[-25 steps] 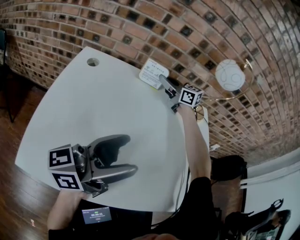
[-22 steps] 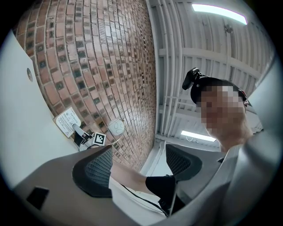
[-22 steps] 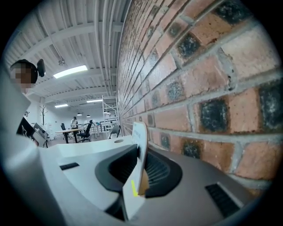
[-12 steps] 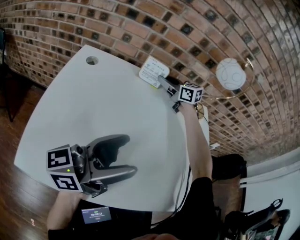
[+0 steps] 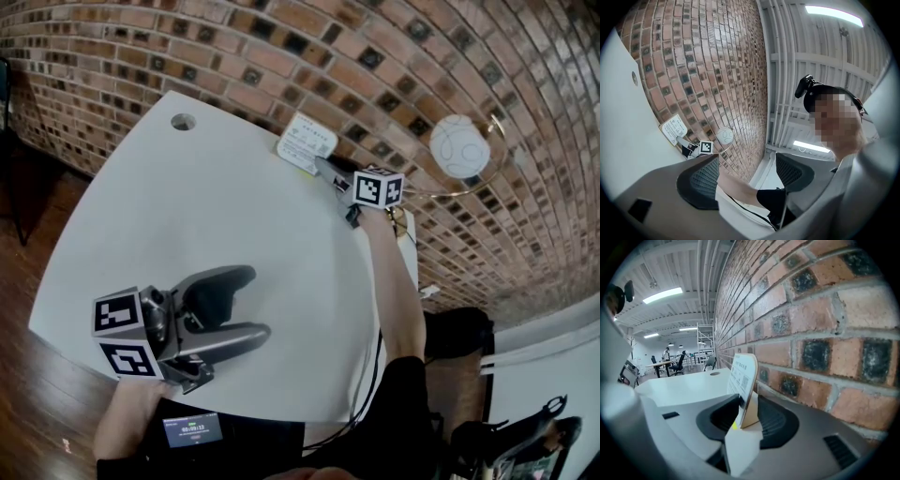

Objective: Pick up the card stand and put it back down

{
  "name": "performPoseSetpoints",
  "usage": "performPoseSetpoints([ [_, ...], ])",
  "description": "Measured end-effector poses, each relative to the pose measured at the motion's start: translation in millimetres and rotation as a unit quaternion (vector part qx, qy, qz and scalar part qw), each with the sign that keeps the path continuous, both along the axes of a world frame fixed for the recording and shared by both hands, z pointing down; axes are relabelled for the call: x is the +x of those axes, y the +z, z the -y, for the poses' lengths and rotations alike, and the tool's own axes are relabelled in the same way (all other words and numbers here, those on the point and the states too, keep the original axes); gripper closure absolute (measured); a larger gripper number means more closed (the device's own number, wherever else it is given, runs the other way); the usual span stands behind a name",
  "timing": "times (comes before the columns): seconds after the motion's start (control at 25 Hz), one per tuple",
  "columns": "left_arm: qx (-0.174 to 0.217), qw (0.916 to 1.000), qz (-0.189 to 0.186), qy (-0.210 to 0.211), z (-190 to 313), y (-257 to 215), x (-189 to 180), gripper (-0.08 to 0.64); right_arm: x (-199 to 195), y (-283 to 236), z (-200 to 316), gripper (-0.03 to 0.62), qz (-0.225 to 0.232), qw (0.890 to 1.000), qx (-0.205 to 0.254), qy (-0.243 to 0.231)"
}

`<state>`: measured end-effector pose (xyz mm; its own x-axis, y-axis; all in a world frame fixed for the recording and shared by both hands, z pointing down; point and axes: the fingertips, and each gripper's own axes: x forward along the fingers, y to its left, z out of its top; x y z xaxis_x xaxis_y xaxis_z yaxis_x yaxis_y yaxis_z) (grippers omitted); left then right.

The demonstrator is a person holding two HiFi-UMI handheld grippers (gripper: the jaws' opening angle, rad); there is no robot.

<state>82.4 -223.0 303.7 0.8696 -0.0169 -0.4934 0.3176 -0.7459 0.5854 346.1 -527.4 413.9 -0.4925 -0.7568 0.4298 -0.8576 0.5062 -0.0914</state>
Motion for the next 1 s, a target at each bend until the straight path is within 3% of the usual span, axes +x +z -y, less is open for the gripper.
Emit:
performPoseSetpoints([
  [1.0,0.002,1.0,-0.001,-0.001,-0.5,-1.0,-0.1,0.187,-9.8,0.1,-3.5,0.439,0.03,1.0,-0.009,0.003],
])
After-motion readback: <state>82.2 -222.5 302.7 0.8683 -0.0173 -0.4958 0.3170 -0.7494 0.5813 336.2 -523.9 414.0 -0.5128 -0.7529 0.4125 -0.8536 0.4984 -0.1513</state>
